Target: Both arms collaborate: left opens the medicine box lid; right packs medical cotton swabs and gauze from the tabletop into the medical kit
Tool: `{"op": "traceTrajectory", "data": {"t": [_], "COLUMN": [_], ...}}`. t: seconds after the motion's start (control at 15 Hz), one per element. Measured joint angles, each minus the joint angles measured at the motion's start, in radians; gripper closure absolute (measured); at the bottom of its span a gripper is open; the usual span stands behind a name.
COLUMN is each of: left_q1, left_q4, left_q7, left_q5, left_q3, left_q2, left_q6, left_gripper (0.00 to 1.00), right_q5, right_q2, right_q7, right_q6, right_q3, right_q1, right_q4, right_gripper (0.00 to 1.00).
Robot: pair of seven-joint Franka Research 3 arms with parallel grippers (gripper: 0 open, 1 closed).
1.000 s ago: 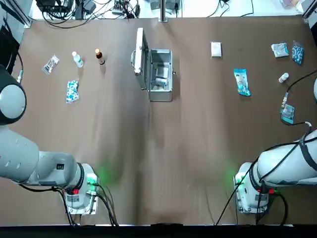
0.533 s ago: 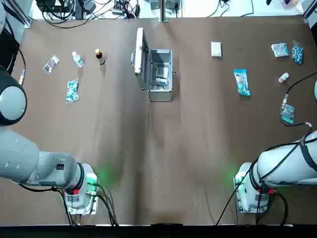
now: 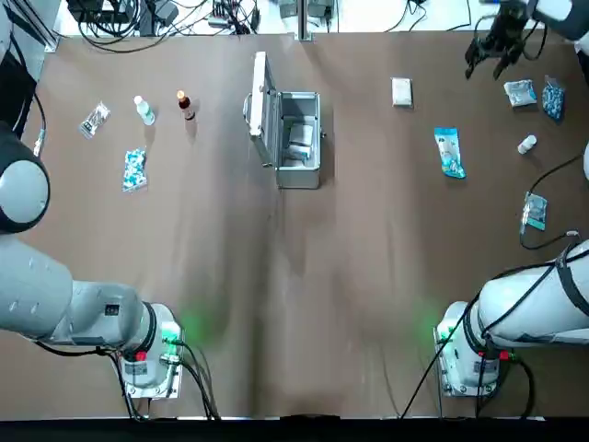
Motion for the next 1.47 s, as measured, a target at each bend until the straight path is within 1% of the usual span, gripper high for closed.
{"op": "traceTrajectory", "data": {"t": [0.13,0.33,0.47,0.53,0.67,0.87,0.93,1.27,1.47], "left_q1": [-0.001,-0.003,-0.002,0.001,0.004,0.005,0.005,0.005,0.005], "left_q4": [-0.001,-0.004,-0.004,-0.004,-0.005,-0.005,-0.006,-0.007,-0.007], "left_q7": [0.0,0.0,0.0,0.0,0.0,0.0,0.0,0.0,0.0], "left_q5": [0.0,0.0,0.0,0.0,0.0,0.0,0.0,0.0,0.0], "left_q3": [-0.002,-0.003,-0.002,-0.002,-0.002,-0.001,-0.001,-0.001,-0.001], "left_q2": [0.0,0.0,0.0,0.0,0.001,0.001,0.001,0.002,0.002], "left_q6": [0.0,0.0,0.0,0.0,0.0,0.001,0.001,0.002,0.003], "left_gripper": [0.0,0.0,0.0,0.0,0.0,0.0,0.0,0.0,0.0], "right_q5": [0.0,0.001,0.001,0.001,0.001,0.001,0.001,0.001,0.0], "right_q2": [0.025,0.089,0.145,0.2,0.256,0.323,0.334,0.351,0.368], "right_q7": [0.0,0.0,0.0,0.0,0.0,0.002,0.002,0.002,0.002], "right_q6": [0.026,0.06,0.128,0.213,0.29,0.328,0.329,0.329,0.348], "right_q3": [-0.001,-0.001,0.0,-0.001,-0.001,-0.001,-0.002,-0.005,-0.005], "right_q1": [-0.007,-0.007,-0.007,-0.007,-0.007,-0.007,-0.008,-0.008,-0.008], "right_q4": [-0.041,-0.068,-0.093,-0.127,-0.156,-0.167,-0.167,-0.168,-0.169], "right_gripper": [0.01,0.02,0.02,0.03,0.04,0.06,0.08,0.11,0.14]}}
